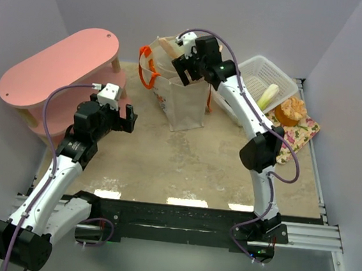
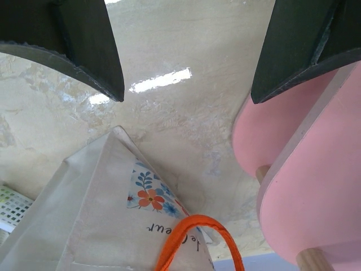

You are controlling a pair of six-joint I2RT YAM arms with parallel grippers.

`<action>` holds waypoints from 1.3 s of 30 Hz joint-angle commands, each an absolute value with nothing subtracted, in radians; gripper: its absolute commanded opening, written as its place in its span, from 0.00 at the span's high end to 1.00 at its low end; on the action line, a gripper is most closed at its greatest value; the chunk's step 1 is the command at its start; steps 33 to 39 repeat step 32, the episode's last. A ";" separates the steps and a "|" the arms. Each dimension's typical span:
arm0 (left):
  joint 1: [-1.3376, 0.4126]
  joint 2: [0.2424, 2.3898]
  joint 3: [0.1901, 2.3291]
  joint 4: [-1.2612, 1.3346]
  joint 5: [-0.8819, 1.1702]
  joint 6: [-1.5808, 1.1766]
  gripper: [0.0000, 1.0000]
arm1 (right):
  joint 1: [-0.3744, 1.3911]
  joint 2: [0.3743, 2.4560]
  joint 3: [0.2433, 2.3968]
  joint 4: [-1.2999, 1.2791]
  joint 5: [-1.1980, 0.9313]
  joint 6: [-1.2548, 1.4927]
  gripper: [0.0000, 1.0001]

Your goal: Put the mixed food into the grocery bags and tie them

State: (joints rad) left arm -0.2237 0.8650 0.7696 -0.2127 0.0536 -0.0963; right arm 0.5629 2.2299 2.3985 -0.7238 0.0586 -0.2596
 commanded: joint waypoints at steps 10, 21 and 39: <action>-0.218 0.804 0.756 -0.115 0.052 -0.129 0.00 | 0.479 1.508 1.673 -0.361 0.014 0.104 0.01; -0.218 0.770 0.755 -0.104 0.040 -0.138 0.00 | 0.354 0.948 0.957 -0.126 0.152 0.244 0.01; -0.218 0.758 0.746 -0.094 0.051 -0.135 0.00 | 0.354 0.798 0.804 -0.114 0.198 0.239 0.01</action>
